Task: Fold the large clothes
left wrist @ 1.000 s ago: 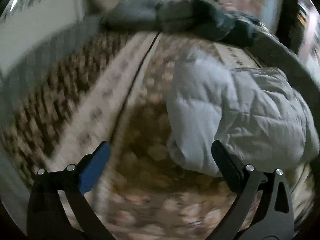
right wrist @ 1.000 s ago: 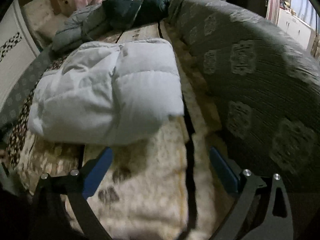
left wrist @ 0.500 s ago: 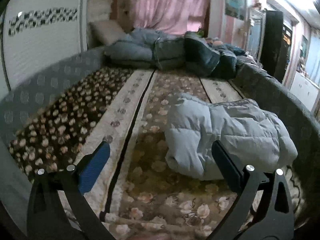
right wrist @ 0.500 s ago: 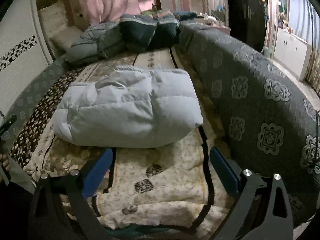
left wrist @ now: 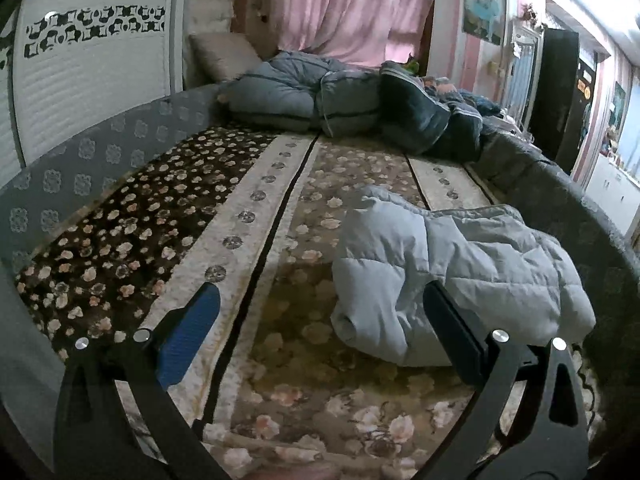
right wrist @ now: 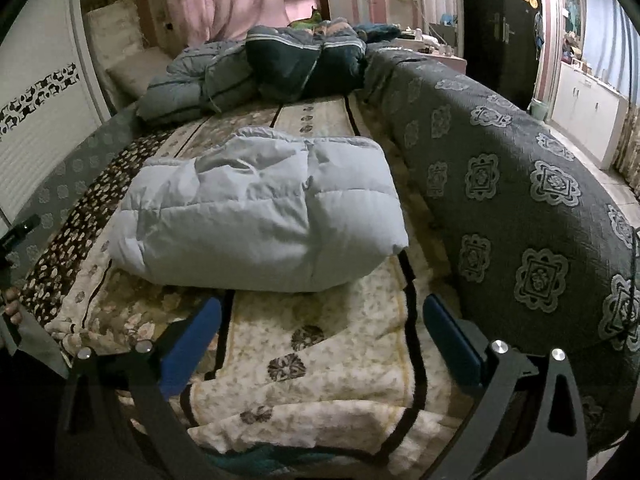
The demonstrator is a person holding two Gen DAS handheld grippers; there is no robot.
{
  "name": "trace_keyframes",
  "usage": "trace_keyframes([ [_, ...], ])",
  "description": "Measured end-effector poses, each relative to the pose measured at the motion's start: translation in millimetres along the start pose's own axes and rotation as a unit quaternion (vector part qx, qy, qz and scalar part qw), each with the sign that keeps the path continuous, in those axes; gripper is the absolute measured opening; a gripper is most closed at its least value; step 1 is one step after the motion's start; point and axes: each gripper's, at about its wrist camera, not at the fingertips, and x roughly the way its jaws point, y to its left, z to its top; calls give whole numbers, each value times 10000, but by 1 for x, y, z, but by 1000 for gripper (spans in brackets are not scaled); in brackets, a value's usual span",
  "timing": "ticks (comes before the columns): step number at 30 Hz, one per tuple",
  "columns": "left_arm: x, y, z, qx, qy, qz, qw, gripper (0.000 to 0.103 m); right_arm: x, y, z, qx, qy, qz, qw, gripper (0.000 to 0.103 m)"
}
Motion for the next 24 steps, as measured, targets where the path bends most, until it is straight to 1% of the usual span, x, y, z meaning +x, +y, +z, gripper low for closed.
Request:
trace_keyframes([
  [4, 1, 2, -1, -56, 57, -21, 10000, 100, 0, -5, -2, 64, 14, -22, 10000, 101],
  [8, -4, 2, -1, -71, -15, -125, 9999, 100, -1, -10, -3, 104, 20, -66, 9999, 101],
  [13, -3, 0, -2, -5, 2, -43, 10000, 100, 0, -11, -3, 129, 49, -107, 9998, 101],
  [17, 2, -2, -4, 89, 160, -8, 9998, 100, 0, -7, -3, 69, 40, -118, 9999, 101],
  [20, 4, 1, -5, 32, 237, -27, 9997, 100, 1, -4, -3, 55, 36, -119, 9999, 101],
  [24, 3, 5, -5, -38, 186, 66, 9998, 100, 0, -3, -3, 68, 45, -127, 9999, 101],
])
